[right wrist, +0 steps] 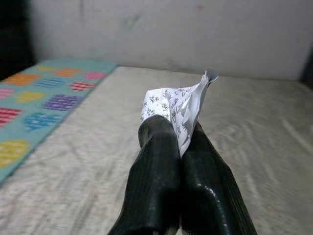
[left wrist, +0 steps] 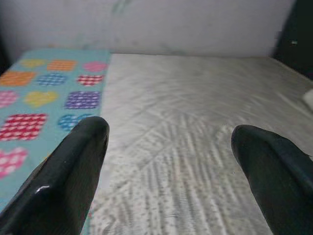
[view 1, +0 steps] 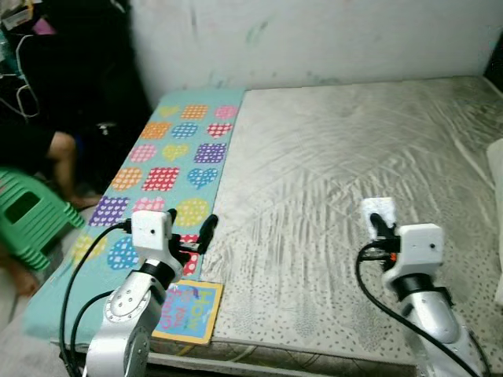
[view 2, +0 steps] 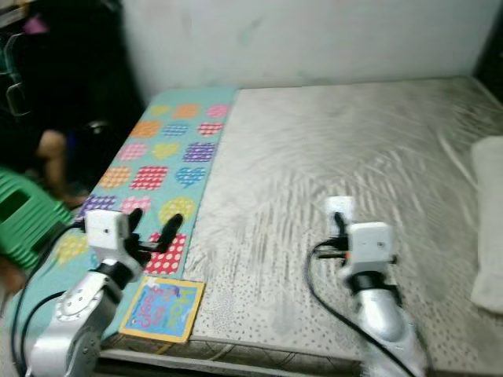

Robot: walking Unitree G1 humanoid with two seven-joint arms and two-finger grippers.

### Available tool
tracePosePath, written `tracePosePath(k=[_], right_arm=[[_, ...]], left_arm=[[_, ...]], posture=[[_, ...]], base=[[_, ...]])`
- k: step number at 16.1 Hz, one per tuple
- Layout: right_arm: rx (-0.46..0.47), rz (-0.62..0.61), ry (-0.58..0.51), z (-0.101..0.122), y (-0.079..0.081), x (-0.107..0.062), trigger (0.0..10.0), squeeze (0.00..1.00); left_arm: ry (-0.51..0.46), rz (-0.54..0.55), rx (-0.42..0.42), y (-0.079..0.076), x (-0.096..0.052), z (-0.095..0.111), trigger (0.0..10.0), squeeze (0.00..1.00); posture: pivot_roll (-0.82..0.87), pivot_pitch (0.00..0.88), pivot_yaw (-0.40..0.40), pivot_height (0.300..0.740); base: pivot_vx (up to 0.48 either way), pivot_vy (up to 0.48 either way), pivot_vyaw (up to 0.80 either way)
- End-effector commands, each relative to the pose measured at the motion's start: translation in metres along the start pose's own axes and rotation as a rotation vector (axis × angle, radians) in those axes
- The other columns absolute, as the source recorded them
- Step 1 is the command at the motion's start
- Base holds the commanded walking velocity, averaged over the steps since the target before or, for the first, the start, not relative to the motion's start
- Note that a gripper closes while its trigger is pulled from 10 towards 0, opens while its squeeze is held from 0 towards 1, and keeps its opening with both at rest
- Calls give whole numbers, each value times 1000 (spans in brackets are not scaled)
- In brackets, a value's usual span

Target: Clean up the room

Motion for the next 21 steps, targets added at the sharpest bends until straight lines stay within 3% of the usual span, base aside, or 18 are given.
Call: tracePosePath(k=[1,13,19,21], right_arm=[[21,33,-16,5,14,2,10000,0],[-34,93,-70,19,18,11,10000,0],[13,12,-145,30,15,18,10000,0],[12,22,-149,30,18,19,10000,0]], left_arm=[[1,38,17,13,-5,4,10000,0],[-17,51,13,9,-2,4,10000,0],[-28,85,74,22,3,7,10000,0],[-31,82,85,24,7,9,10000,0]], posture=[[-271,0,123,740],[-287,0,110,740],[-278,0,186,740],[-283,0,174,740]], base=[[0,480,-800],[0,469,-67],[0,41,0],[0,0,0]])
Point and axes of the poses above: a point about 5 cm out from each wrist's last joint towards the gripper, its own x axis pointing out of the wrist towards the gripper, its own z axis along the axis of the wrist's last joint, y = z × x, the point moved 6 cm from there along x, pointing out of the wrist towards the gripper, and after that the axes turned 2 degrees about -x, right-handed, at the moved point
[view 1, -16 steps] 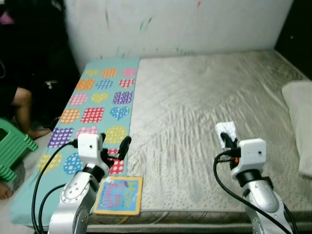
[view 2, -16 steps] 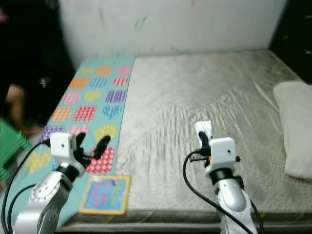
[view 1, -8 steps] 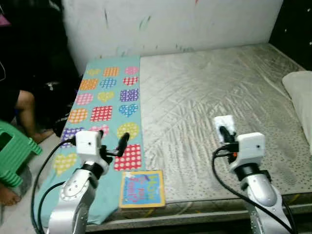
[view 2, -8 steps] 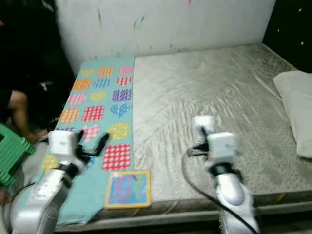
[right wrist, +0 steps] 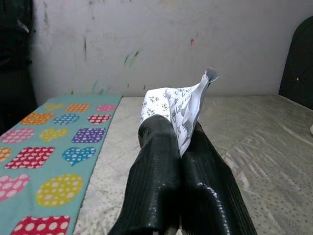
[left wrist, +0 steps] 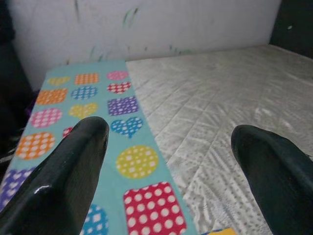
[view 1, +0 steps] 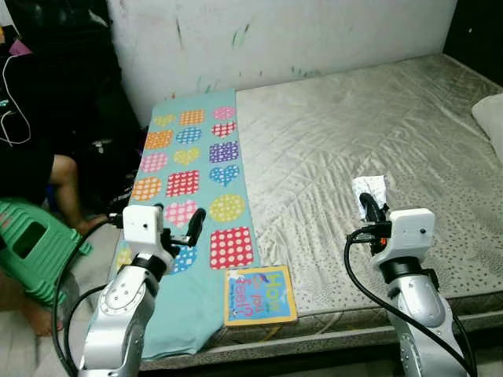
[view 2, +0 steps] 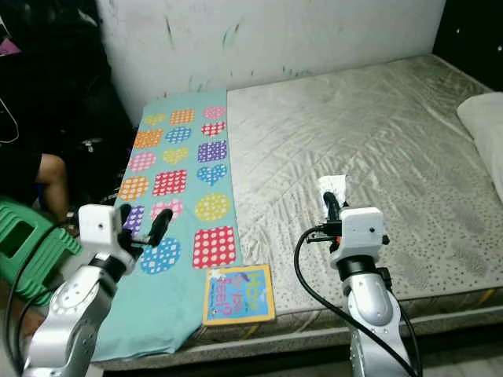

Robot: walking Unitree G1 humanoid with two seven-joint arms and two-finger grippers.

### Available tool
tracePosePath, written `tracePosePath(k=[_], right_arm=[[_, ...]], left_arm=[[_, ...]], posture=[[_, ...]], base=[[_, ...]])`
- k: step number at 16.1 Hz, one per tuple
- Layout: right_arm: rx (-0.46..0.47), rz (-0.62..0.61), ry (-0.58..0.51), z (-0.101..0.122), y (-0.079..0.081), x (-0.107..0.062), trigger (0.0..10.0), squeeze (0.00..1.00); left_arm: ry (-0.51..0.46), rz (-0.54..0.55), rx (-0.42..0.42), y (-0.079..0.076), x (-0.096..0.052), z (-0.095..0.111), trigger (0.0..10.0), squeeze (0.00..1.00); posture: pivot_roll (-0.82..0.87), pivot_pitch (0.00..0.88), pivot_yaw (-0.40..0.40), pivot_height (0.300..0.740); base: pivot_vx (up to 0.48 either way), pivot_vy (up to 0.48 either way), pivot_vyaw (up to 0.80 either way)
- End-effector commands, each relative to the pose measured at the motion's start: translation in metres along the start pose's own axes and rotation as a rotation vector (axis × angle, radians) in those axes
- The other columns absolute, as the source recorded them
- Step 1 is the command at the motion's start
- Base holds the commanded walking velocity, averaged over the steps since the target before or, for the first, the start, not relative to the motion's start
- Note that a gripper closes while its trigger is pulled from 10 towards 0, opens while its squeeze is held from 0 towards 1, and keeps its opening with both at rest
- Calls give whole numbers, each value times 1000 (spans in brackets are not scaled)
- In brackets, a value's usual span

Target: Clean up the room

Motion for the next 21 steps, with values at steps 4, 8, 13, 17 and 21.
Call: tracePosePath(k=[4,8,13,17,21], right_arm=[[-28,127,-10,2,15,6,10000,0],[-39,297,-21,8,43,26,10000,0],[-7,324,-31,11,60,45,10000,0],[5,311,-30,7,67,34,10000,0],[1,253,-17,3,50,30,10000,0]], left_arm=[[-26,55,7,7,0,-2,10000,0],[-50,171,-25,15,-18,-10,10000,0],[-74,217,-10,24,-23,-1,10000,0],[-54,211,5,26,-28,-5,10000,0],[-28,176,-14,20,-22,-7,10000,0]], posture=[[-261,0,78,740],[-210,0,-31,740],[-168,0,-15,740],[-162,0,8,740],[-201,0,43,740]], base=[[0,0,0],[0,0,0],[0,0,0],[0,0,0],[0,0,0]])
Point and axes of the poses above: a point about 5 cm out from each wrist's last joint towards the gripper, its own x axis pointing out of the wrist towards the gripper, its own z axis along the axis of the wrist's last joint, y = z × x, the point moved 6 cm from there along x, pointing out of the wrist towards the gripper, and after that the axes turned 2 degrees about -x, right-handed, at the moved point
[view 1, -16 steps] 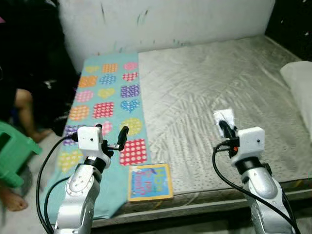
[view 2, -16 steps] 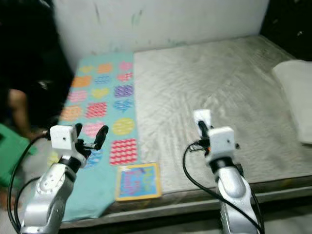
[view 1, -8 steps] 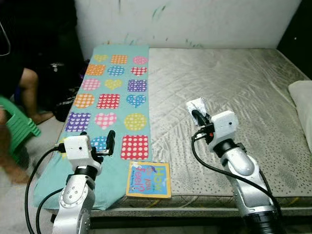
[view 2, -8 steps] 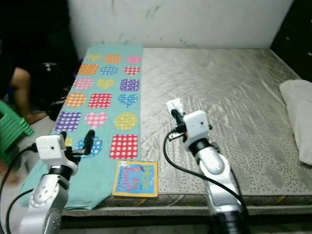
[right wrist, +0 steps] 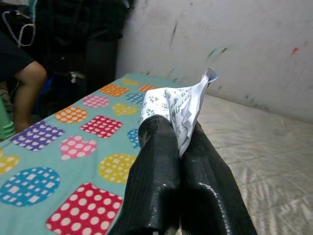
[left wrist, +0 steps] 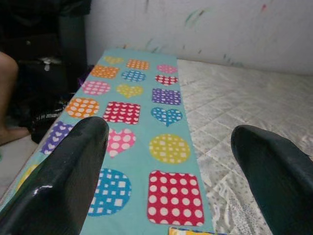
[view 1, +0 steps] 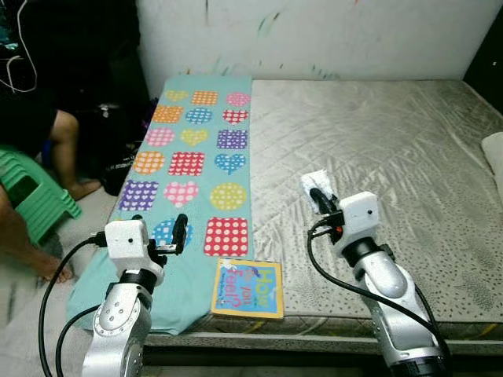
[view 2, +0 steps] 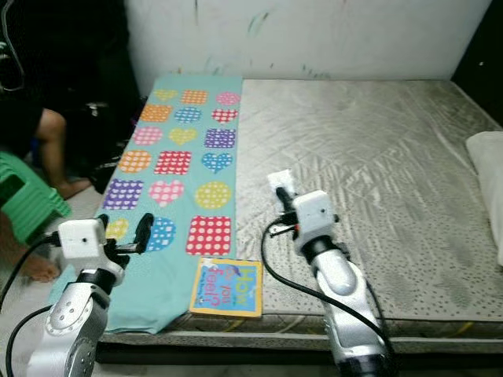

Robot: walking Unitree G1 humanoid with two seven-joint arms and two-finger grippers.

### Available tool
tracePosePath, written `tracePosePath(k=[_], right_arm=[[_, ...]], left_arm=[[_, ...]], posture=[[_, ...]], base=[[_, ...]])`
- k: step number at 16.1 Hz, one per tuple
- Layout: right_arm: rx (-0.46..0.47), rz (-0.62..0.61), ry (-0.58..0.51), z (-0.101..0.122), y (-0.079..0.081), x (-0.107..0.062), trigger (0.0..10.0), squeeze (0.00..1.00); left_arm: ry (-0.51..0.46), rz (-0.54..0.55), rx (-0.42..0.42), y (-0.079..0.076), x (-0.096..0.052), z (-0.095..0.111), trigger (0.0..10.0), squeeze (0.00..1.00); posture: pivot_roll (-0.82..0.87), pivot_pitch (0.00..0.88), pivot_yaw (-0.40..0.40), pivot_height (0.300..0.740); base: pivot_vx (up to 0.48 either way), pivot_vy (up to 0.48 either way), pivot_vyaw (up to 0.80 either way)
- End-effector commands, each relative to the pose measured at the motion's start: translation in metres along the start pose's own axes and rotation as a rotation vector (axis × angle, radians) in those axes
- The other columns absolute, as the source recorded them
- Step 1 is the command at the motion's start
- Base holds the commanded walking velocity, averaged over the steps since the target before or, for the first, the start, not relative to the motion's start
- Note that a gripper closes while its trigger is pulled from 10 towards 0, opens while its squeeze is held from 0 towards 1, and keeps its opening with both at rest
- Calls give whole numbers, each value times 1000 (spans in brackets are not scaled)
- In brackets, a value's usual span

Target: Clean up the room

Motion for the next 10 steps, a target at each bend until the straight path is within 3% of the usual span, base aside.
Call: tracePosePath(k=[1,8,10], right_arm=[[-3,-50,-8,2,-11,-6,10000,0],[-1,-67,2,1,-7,-15,10000,0],[-8,-67,6,2,-7,-14,10000,0]], left_arm=[[-3,-31,-6,-3,1,5,10000,0],[1,-65,1,-7,8,10,10000,0],[14,-61,9,-4,4,7,10000,0]], posture=[[-214,0,62,740],[-229,0,77,740],[-228,0,76,740]], base=[[0,0,0],[0,470,0],[0,171,0]])
Point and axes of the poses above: a point about 5 cm out from each wrist's last joint towards the gripper, its own x axis pointing out of the wrist towards the gripper, its own z axis along the axis of the wrist's last joint, y = z × x, the point moved 6 cm from there along x, pointing out of the wrist towards the gripper, and after that the axes turned 2 degrees about -x, right-handed, at the moved point
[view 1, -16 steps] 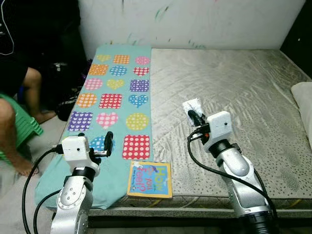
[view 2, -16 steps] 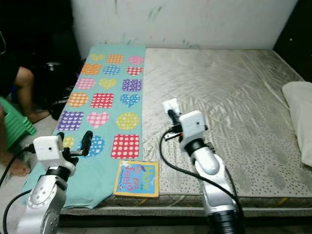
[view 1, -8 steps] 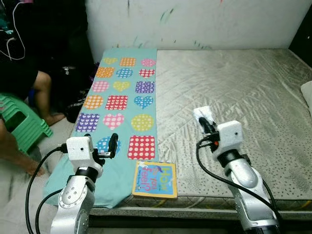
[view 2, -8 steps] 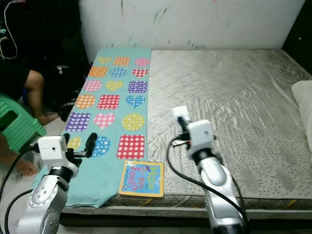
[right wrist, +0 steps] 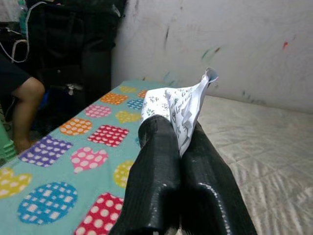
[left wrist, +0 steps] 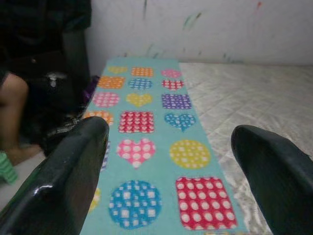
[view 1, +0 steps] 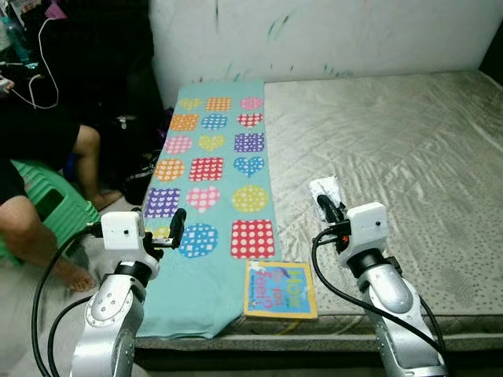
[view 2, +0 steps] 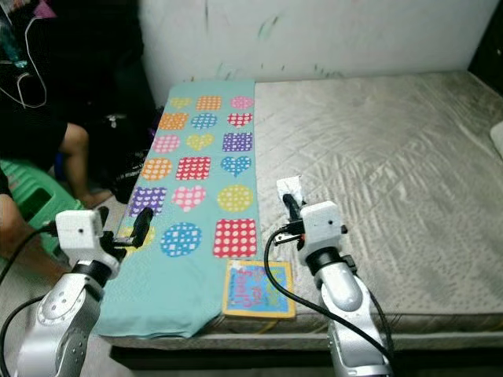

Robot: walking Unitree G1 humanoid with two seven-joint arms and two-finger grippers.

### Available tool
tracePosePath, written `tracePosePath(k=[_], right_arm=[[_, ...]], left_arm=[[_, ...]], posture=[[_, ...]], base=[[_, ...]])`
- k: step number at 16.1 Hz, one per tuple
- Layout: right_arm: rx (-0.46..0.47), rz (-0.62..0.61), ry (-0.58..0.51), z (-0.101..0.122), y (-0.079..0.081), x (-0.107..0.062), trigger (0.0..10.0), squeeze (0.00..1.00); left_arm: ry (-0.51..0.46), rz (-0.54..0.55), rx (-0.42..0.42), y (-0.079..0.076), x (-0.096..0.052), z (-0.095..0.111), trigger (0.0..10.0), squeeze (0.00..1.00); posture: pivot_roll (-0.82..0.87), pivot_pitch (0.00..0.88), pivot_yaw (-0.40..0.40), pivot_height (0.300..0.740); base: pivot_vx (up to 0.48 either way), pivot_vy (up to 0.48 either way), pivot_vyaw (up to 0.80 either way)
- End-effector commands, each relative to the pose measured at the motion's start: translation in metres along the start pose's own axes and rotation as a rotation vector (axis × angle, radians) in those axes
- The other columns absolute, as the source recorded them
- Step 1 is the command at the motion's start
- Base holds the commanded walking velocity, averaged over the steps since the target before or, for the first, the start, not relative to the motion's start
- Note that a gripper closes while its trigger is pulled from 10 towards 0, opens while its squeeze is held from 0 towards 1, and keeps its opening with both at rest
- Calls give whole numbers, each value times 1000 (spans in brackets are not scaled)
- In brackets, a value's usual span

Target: Clean up the room

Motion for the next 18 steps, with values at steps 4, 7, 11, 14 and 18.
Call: tracePosePath(k=[4,7,11,14,18], right_arm=[[-9,-8,6,2,-1,-3,10000,0],[-17,-13,10,1,-3,-6,10000,0],[-39,-1,10,2,-1,-8,10000,0],[-42,-3,7,3,-2,-7,10000,0],[-49,-12,-4,6,-5,-5,10000,0]], left_arm=[[3,-3,14,1,0,1,10000,0],[-2,-10,16,-1,1,3,10000,0],[10,-28,19,-5,1,-1,10000,0],[9,-30,23,-6,2,0,10000,0],[1,-12,42,-4,4,1,10000,0]], posture=[[-237,0,77,740],[-240,0,79,740],[-240,0,79,740],[-255,0,87,740],[-256,0,87,740]], base=[[0,0,0],[0,0,0],[0,0,303],[0,0,800],[0,0,800]])
Point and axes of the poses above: a point about 5 cm out from each wrist's last joint towards the gripper, its own x axis pointing out of the wrist towards the gripper, its own z axis along the axis of the wrist's last joint, y = z × x, the point moved 6 cm from there along x, pointing out of the wrist towards the gripper, and after that the axes turned 2 degrees about -x, right-handed, at the moved point
